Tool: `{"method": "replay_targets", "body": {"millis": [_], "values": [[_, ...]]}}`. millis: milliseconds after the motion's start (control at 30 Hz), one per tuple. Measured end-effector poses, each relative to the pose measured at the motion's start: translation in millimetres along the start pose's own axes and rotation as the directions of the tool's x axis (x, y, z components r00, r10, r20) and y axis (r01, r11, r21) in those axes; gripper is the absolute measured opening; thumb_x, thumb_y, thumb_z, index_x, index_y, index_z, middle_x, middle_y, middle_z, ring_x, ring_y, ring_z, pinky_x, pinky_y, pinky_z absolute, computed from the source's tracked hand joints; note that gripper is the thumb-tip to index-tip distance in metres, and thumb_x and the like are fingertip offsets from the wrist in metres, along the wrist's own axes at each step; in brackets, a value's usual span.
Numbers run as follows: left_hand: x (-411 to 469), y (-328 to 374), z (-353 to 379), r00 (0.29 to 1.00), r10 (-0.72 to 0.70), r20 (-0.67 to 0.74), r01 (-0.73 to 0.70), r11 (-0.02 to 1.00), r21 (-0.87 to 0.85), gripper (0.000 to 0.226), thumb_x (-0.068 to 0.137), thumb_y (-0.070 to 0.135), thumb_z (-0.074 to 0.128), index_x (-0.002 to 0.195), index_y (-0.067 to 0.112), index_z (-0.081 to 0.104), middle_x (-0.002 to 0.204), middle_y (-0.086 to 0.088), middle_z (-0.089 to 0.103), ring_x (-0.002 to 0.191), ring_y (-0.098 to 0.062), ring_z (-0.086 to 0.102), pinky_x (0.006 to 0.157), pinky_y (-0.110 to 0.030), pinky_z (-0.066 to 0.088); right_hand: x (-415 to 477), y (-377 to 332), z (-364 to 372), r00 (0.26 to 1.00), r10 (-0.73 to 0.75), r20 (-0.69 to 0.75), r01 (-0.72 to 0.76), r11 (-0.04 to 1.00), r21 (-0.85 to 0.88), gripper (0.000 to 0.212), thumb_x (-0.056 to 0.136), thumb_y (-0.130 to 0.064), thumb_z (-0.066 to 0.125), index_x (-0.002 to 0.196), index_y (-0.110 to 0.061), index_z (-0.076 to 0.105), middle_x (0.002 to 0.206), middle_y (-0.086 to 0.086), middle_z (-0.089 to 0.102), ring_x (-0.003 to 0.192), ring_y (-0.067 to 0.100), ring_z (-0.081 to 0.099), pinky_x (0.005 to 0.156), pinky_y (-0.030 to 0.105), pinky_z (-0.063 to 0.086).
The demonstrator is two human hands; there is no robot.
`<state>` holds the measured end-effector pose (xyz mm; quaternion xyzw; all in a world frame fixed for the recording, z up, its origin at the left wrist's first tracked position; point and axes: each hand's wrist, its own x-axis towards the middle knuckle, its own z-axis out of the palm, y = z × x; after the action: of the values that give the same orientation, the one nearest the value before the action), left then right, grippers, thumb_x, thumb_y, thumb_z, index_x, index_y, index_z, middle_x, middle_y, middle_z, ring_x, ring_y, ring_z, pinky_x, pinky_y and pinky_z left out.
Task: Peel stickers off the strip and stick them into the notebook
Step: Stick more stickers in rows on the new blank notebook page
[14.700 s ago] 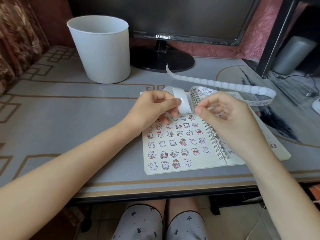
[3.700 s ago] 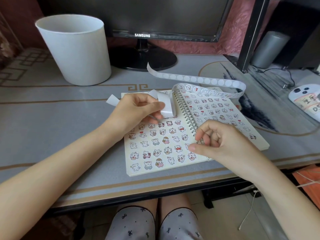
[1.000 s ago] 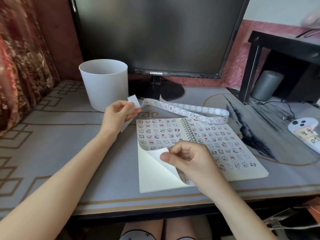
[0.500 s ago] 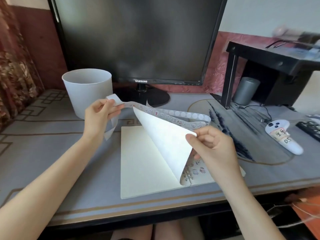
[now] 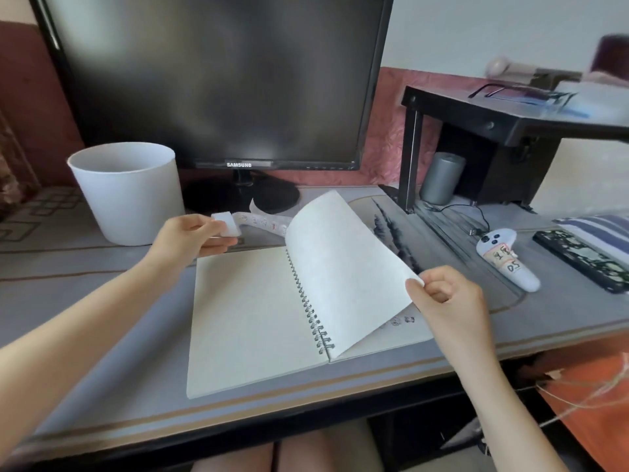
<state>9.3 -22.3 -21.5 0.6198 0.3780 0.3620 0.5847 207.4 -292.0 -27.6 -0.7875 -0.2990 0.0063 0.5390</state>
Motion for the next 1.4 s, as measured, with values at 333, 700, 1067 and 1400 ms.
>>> {"method": "replay_targets", "body": {"millis": [333,700,1067,1400], "values": [[-8,7,50,0.993,0.048,0.111,-0.048,0.999,-0.002,0.012,0.092,0.008,0.056,0.091,-0.003,0.062,0.095,-0.02,0.07,0.081,-0.018,0.072,0.072,-0.021,0.058,-5,24,-3,0.999,-0.015,0.036,0.017,0.999,-0.049,0.015,0.081,-0.006,0.062,0.083,-0.021,0.059,0.066,-0.005,0.062,0.058,0.003,0.052,0.054,0.014,0.04],[-4,2,79,0.991,0.048,0.125,-0.046,0.999,-0.016,0.023,0.091,0.008,0.057,0.103,-0.011,0.062,0.098,-0.019,0.07,0.078,-0.017,0.072,0.07,-0.02,0.058,-7,39,-11,0.991,-0.082,0.107,0.115,0.929,-0.351,0.026,0.08,-0.007,0.064,0.08,-0.033,0.064,0.09,-0.013,0.052,0.094,0.014,0.037,0.081,0.026,0.031],[0,-2,81,0.995,0.066,0.081,-0.058,0.993,-0.098,0.016,0.094,0.01,0.053,0.08,0.006,0.059,0.09,-0.01,0.07,0.075,-0.012,0.072,0.072,-0.023,0.059,25,12,44,0.737,-0.282,0.614,0.553,0.773,-0.31,0.047,0.097,-0.044,0.043,0.141,-0.029,0.042,0.152,-0.017,0.028,0.143,0.001,0.013,0.111,0.018,0.004],[6,-9,84,0.991,0.029,0.134,-0.018,0.996,-0.086,0.01,0.095,0.012,0.054,0.091,0.003,0.058,0.087,-0.007,0.067,0.08,-0.02,0.073,0.078,-0.037,0.058,93,7,56,0.966,-0.175,0.192,0.214,0.955,-0.205,0.022,0.092,-0.017,0.054,0.111,-0.011,0.066,0.109,0.01,0.066,0.107,0.027,0.055,0.093,0.03,0.036]]}}
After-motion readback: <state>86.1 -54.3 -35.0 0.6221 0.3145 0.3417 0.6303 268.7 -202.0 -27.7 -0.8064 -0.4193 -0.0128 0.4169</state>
